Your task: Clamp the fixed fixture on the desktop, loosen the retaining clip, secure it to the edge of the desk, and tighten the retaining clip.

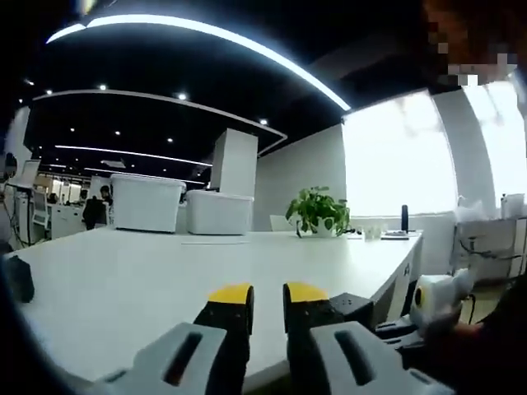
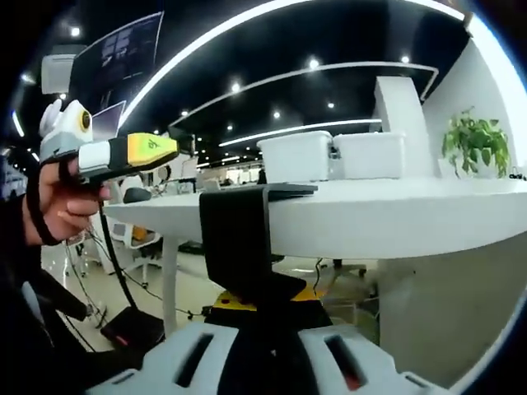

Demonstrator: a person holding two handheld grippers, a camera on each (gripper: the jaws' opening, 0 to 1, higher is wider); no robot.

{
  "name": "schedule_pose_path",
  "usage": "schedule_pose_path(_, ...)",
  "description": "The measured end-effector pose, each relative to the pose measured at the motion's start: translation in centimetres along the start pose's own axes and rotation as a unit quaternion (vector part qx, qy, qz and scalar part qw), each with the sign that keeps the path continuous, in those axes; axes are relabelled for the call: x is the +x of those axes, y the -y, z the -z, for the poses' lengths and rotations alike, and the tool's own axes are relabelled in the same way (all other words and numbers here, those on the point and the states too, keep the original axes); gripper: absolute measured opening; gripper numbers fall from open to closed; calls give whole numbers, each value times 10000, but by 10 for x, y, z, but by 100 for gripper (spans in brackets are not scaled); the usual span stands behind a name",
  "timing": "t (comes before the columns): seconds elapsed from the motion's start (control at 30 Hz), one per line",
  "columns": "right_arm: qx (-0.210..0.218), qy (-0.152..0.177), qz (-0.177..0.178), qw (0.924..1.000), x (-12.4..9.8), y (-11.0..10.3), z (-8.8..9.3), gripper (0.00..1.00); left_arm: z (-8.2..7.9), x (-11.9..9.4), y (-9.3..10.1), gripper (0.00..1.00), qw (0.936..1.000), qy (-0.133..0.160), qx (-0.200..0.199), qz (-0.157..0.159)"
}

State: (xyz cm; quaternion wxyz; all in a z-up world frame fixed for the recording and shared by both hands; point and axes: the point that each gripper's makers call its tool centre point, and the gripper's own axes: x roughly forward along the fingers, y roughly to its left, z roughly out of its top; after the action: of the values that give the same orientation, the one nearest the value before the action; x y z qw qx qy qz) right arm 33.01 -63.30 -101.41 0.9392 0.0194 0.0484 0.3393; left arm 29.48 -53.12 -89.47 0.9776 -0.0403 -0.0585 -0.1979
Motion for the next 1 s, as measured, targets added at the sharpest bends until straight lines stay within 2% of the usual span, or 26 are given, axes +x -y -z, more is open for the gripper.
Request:
schedule_pose_path(0.03, -12, -5, -27, 10000, -1, 0, -1, 3, 0, 0, 11, 14, 9996, -38, -39, 272)
schedule_pose_path(0.17, -11, -34, -327, 9995, 3, 1, 0, 3, 9, 0, 45, 13, 9943, -296, -101, 1017)
schedule_pose_path(0.3, -47, 34, -715, 9974, 5, 0, 0, 3, 28, 0, 82, 13, 9826, -627, -128, 1742)
schedule_pose_path(0.37, -93, 66, -831, 9965, 7, 0, 1, 3, 36, 1, 97, 10, 9771, -747, -73, 1993)
schedule_pose_path(0.53, -127, 188, -1079, 9939, 8, -1, -1, 3, 48, 8, 117, 8, 9697, -873, -134, 2276)
schedule_pose_path(0.7, -162, 182, -1118, 9934, 8, -3, -1, 3, 59, 17, 126, 5, 9666, -961, 19, 2377)
schedule_pose_path(0.8, -155, 158, -1115, 9935, 8, -3, 0, 4, 61, 25, 124, 3, 9699, -858, 169, 2274)
schedule_pose_path(1.0, -141, 172, -1061, 9941, 8, -3, 0, 4, 67, 34, 120, 1, 9737, -921, -5, 2084)
